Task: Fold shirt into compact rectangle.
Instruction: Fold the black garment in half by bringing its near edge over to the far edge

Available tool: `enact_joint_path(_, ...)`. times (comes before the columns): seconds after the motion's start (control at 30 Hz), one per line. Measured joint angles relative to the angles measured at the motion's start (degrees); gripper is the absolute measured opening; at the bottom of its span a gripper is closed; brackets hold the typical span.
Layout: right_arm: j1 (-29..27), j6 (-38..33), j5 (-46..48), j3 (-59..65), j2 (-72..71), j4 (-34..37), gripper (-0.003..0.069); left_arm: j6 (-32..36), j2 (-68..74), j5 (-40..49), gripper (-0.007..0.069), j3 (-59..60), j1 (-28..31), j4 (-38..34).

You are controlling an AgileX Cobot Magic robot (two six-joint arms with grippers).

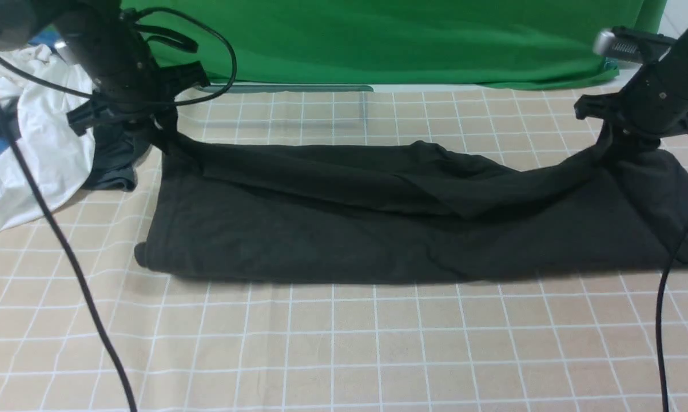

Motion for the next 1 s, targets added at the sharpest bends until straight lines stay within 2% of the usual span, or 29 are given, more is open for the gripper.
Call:
enact_joint_path(0.07,0.0,0.0,-0.15,-1.2,0.97,-0.32,0.0169,-0.01,1.13,0.23,0.003,-0.98,0.0,0.0)
enact_joint_path(0.1,-0.06,0.31,0.01,-2.5,1.69,-0.71,0.0269,-0.06,2.19,0.31,0.003,-1.54,0.0,0.0)
enact_joint_path(0.13,-0.06,0.31,0.29,-3.0,1.69,-0.78,0.0311,-0.06,2.41,0.38,0.003,-1.57,0.0,0.0)
enact_joint_path(0.2,-0.03,0.0,3.67,-5.22,1.63,-0.95,0.0444,-0.11,2.76,0.58,0.003,-1.71,0.02,0.13)
enact_joint_path(0.3,0.88,-0.67,7.47,-5.71,-0.03,0.15,0.0488,-0.11,2.83,0.7,0.003,-1.9,0.06,0.15)
enact_joint_path(0.4,5.39,-4.8,8.75,-3.37,-3.25,2.73,0.0372,-0.03,2.83,0.67,0.003,-1.9,0.06,0.15)
enact_joint_path(0.43,5.78,-5.0,8.82,-3.17,-3.41,2.84,0.036,-0.03,2.83,0.67,0.003,-1.9,0.06,0.15)
enact_joint_path(0.47,9.69,-7.47,9.02,-1.09,-4.15,3.68,0.026,-0.03,2.83,0.67,0.003,-1.9,0.06,0.15)
enact_joint_path(0.5,11.91,-9.26,9.1,0.23,-4.16,4.04,0.0193,-0.03,2.83,0.67,0.003,-1.9,0.06,0.08)
enact_joint_path(0.53,11.91,-9.56,9.1,0.23,-4.16,4.11,0.018,-0.03,2.83,0.72,0.003,-1.9,0.06,0.01)
enact_joint_path(0.57,15.76,-11.67,8.59,2.71,-3.89,4.68,0.0082,-0.03,2.83,0.72,0.003,-1.9,0.06,-0.05)
enact_joint_path(0.63,18.79,-12.81,7.02,4.68,-3.45,4.82,0.0045,-0.03,2.83,0.72,0.003,-1.9,0.06,-0.1)
enact_joint_path(0.73,21.74,-13.33,2.68,6.56,-2.47,4.28,0.0038,0.05,2.83,0.72,0.003,-1.9,0.06,-0.38)
enact_joint_path(1.0,22.99,-10.63,-3.28,6.71,1.83,3.47,0.0038,0.05,2.83,0.72,0.003,-1.9,0.06,-0.54)
